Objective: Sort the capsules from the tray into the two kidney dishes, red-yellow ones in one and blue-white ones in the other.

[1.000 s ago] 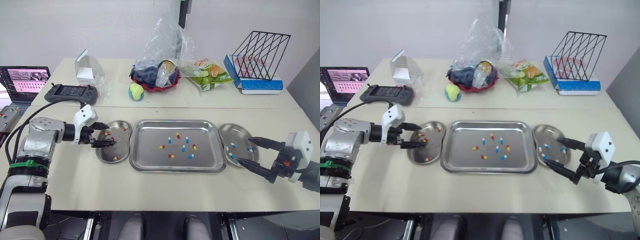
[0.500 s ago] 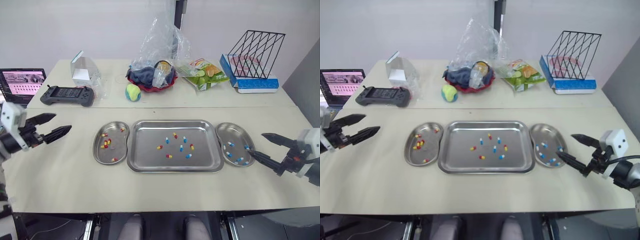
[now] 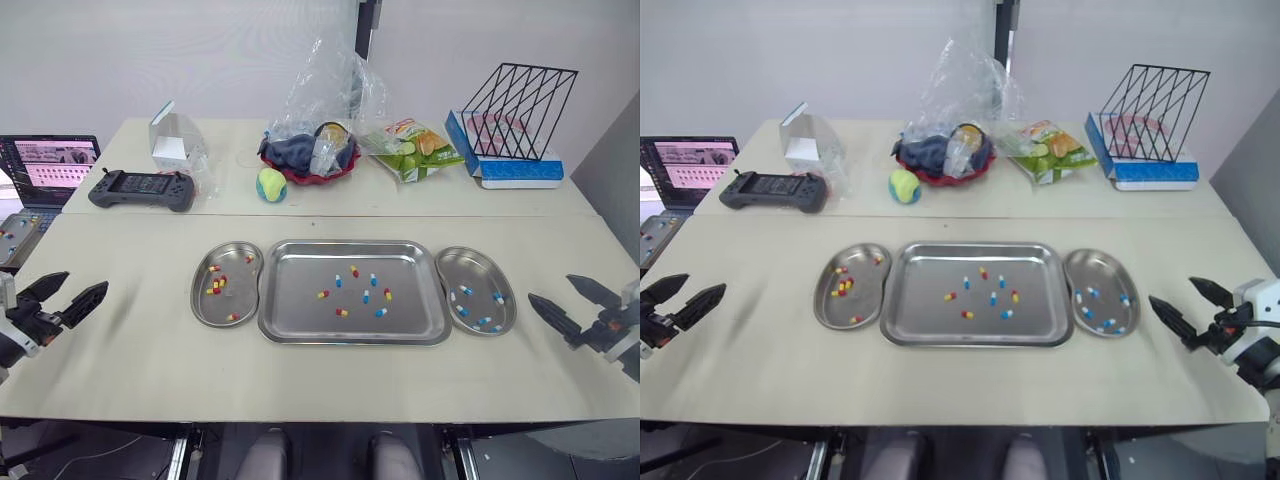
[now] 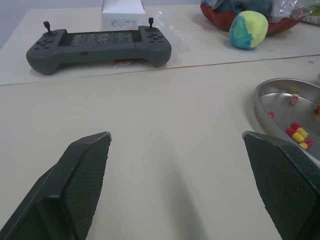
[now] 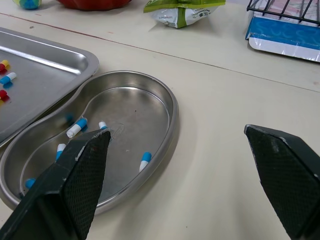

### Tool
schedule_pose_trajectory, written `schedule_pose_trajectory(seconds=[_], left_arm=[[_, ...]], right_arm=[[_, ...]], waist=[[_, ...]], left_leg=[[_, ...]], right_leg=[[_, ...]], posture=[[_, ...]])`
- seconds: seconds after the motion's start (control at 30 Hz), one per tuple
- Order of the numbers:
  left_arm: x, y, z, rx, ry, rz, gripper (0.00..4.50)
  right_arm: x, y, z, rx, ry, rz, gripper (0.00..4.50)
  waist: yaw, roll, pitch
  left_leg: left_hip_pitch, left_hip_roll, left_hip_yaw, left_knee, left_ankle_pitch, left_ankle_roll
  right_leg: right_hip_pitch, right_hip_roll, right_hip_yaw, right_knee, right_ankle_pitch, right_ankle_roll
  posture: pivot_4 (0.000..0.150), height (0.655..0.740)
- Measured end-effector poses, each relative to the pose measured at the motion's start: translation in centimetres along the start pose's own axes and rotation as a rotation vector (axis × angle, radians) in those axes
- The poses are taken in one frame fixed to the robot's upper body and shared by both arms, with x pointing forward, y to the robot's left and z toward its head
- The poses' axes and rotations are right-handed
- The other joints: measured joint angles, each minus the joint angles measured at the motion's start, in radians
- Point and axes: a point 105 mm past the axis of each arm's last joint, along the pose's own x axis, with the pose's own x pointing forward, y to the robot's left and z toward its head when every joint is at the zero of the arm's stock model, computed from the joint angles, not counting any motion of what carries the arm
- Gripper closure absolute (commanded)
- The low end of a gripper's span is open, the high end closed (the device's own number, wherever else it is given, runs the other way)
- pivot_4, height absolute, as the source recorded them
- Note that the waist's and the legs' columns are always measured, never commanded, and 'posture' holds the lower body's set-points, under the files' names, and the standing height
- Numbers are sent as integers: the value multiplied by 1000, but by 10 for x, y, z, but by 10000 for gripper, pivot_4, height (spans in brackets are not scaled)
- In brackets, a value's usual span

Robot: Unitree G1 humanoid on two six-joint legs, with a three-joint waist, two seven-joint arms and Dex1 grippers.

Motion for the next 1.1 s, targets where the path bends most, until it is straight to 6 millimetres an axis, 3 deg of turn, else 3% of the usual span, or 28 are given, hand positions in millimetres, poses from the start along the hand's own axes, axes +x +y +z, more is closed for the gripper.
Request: schedule_pose_trajectory(seconds=[0.23, 0.33, 0.6, 0.87, 1.1], left_arm=[[4, 0, 4, -20, -13, 1, 433], [19, -11, 16, -19, -12, -71, 433], [54, -86, 67, 120, 10, -470, 433], [74, -160, 83, 246, 32, -792, 433], [103, -213, 86, 331, 27, -876, 433]], right_arm=[[0, -1, -1, 5, -1, -4, 0], [2, 6, 6, 32, -23, 35, 0], [7, 34, 31, 39, -36, 194, 0], [3, 62, 42, 27, -13, 284, 0], [-4, 83, 52, 13, -19, 323, 0]], waist=[[1, 0, 0], [3, 0, 0], [-1, 0, 0], [5, 0, 0], [6, 0, 0]], left_leg=[[0, 0, 0, 0, 0, 0], [0, 0, 0, 0, 0, 0], [0, 0, 0, 0, 0, 0], [-1, 0, 1, 0, 0, 0], [-2, -1, 0, 1, 0, 0]], right_leg=[[0, 0, 0, 0, 0, 0], [0, 0, 0, 0, 0, 0], [0, 0, 1, 0, 0, 0], [0, 0, 1, 0, 0, 0], [0, 0, 1, 0, 0, 0]], posture=[[1500, 7346], [1500, 7346], [1500, 7346], [1500, 7346], [1500, 7346]])
